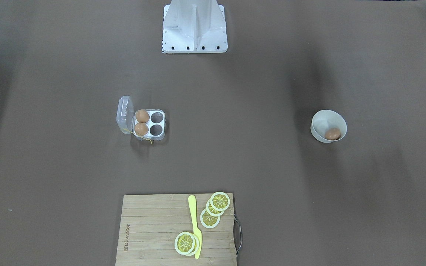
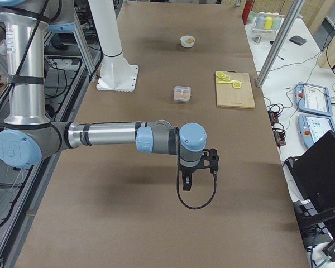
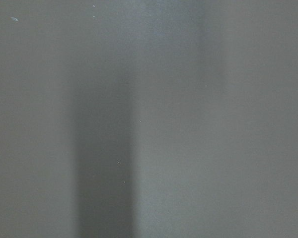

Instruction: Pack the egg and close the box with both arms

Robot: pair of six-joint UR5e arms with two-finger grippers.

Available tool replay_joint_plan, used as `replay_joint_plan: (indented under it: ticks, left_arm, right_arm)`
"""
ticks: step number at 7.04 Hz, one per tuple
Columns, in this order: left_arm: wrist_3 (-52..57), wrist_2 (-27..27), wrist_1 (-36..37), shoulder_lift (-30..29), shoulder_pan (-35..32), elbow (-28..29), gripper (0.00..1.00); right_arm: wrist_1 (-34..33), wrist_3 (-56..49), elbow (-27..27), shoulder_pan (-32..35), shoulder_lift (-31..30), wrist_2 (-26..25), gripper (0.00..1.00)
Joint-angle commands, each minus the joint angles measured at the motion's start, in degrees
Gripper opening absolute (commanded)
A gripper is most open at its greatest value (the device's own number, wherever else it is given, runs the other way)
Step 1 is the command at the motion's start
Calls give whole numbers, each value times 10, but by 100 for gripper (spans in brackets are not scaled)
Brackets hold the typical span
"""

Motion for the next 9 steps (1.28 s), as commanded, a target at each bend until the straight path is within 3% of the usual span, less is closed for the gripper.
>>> replay_joint_plan:
  ticks: [1, 9]
  left_arm:
    - [-1, 0, 0, 0, 0, -2, 98]
    - [-5, 5, 0, -6, 2, 0, 98]
  right_arm:
    - [0, 1, 1, 1, 0, 7, 100]
    - [0, 1, 3, 1, 0, 16, 100]
